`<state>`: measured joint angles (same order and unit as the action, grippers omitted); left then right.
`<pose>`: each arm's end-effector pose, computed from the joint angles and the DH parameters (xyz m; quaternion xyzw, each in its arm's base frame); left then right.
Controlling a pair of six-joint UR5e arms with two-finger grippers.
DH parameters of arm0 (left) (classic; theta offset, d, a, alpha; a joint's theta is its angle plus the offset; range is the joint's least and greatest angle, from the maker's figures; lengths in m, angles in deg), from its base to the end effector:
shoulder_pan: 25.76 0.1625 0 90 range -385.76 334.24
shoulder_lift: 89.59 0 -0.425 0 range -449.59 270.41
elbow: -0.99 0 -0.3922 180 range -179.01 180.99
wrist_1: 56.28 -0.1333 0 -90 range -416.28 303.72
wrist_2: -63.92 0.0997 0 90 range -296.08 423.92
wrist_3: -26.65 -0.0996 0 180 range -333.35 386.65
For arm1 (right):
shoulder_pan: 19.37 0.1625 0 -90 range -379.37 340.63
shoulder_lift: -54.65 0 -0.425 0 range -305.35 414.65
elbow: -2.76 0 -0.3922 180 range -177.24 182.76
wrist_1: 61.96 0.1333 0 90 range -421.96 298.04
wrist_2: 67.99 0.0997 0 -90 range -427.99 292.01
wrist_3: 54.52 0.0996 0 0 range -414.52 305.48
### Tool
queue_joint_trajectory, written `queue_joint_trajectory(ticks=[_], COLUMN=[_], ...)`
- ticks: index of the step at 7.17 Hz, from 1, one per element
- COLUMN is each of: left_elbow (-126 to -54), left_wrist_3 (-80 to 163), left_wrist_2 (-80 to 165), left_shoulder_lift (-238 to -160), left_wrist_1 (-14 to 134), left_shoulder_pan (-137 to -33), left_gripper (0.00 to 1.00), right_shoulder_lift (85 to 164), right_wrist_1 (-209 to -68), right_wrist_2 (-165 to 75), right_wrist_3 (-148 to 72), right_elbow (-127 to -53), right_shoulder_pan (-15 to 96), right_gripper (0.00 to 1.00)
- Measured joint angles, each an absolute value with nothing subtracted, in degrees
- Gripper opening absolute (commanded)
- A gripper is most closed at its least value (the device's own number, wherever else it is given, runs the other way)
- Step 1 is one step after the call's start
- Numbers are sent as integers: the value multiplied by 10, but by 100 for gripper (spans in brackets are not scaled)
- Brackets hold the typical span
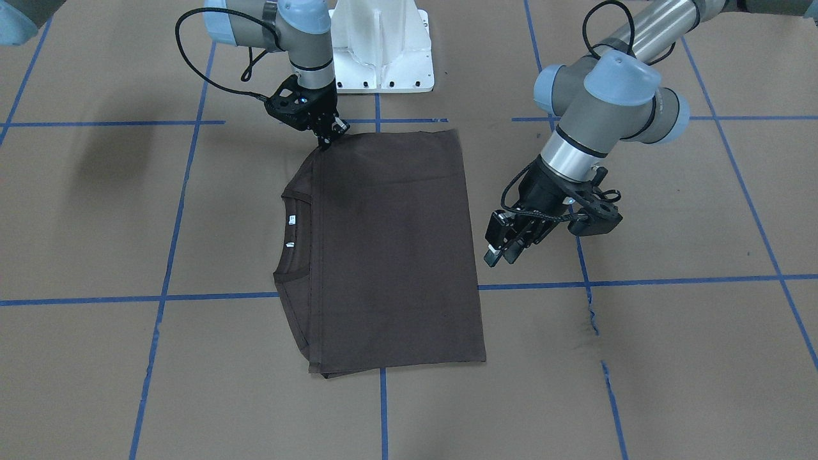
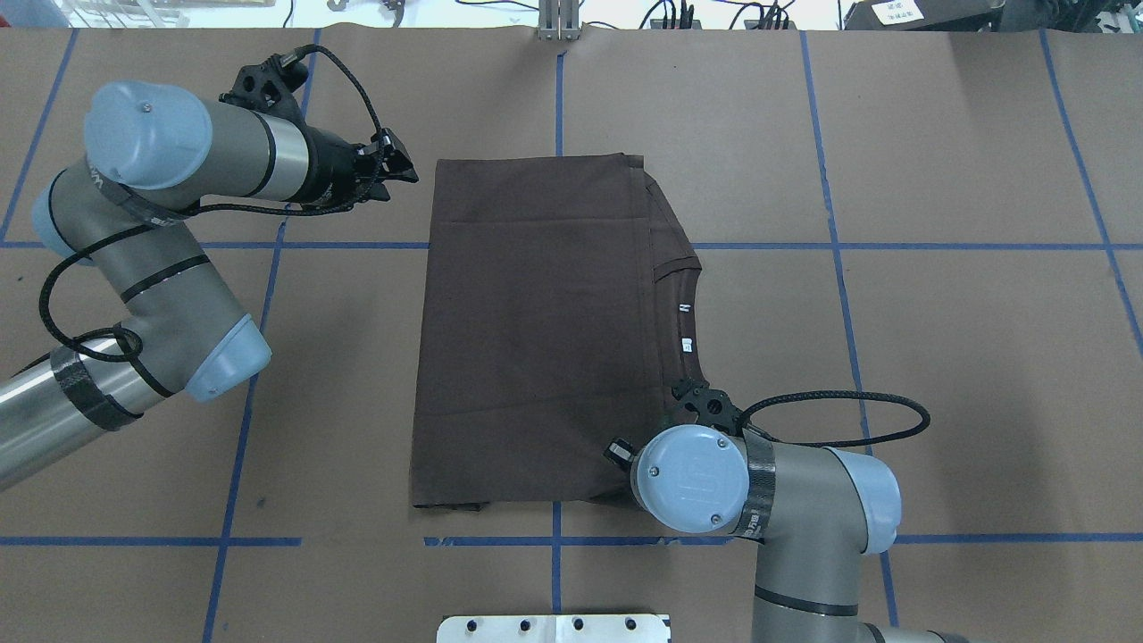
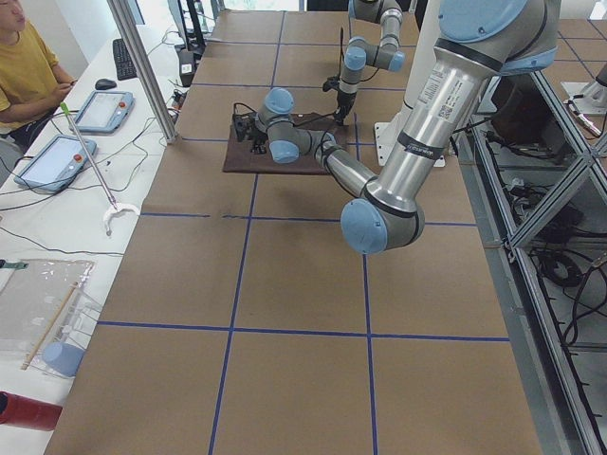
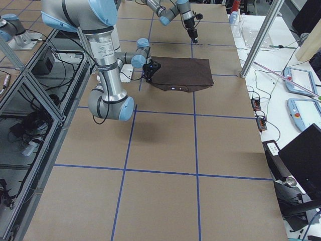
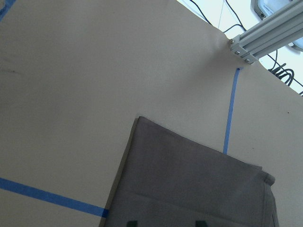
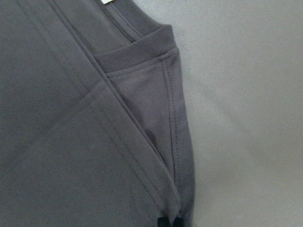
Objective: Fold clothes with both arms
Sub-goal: 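Move the left gripper to the shirt corner nearest the robot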
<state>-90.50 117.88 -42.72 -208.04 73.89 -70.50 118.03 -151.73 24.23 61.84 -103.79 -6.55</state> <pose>0.3993 -0.5432 0.2791 0.1006 0.5717 -0.2398 0.7781 -0.5732 -0.2632 0.2779 -0.0615 -0.3650 0.3047 0.8776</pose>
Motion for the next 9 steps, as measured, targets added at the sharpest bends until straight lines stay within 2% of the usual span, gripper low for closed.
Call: queue_joint_trajectory(ticks=[5, 7, 9], left_elbow=[-940, -1002, -1061], left_wrist_3=[1217, 1282, 1360], left_wrist_2=[-428, -421, -364], left_shoulder_lift=[-2059, -2001, -1939], left_wrist_1=[739, 740, 739], left_shoulder_pan=[-703, -676, -582], left_gripper=[54, 57, 61], right_shoulder_lift=[1184, 1185, 1186], right_wrist_1=[-1536, -1550, -1553], right_wrist_2=[249, 252, 255], right_wrist_3=[620, 619, 619], right_elbow=[-1074, -1086, -1088], right_shoulder_pan=[-62, -62, -62], right_gripper=[0, 0, 0])
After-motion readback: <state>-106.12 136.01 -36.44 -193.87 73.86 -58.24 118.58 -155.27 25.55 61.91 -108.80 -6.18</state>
